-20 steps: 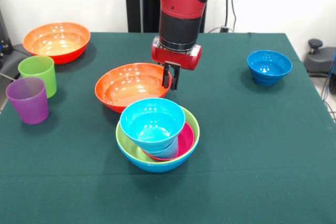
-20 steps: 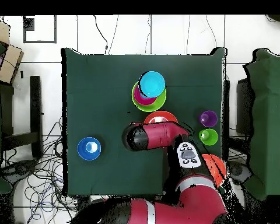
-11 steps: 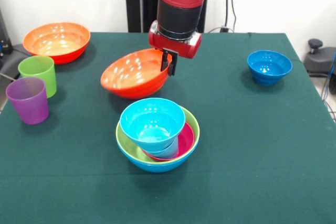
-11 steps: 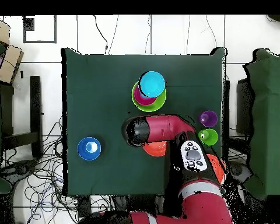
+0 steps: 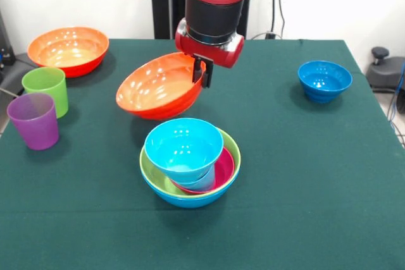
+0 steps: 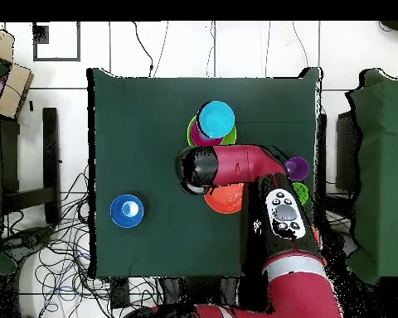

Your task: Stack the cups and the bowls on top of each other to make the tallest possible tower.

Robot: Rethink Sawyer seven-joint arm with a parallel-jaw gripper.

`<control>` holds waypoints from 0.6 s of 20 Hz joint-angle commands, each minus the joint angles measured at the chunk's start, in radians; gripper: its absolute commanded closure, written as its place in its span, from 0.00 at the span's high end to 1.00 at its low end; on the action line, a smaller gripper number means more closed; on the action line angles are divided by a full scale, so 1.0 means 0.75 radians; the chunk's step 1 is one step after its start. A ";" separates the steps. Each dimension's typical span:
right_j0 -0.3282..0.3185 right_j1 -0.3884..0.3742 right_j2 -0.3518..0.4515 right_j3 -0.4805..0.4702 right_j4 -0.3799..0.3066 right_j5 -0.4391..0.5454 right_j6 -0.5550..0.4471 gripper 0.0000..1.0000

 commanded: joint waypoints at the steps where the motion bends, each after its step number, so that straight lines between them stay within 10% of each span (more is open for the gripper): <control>1: 0.031 0.004 0.133 -0.248 0.026 0.300 -0.177 0.00; 12: 0.102 0.041 0.153 -0.513 0.021 0.584 -0.162 0.00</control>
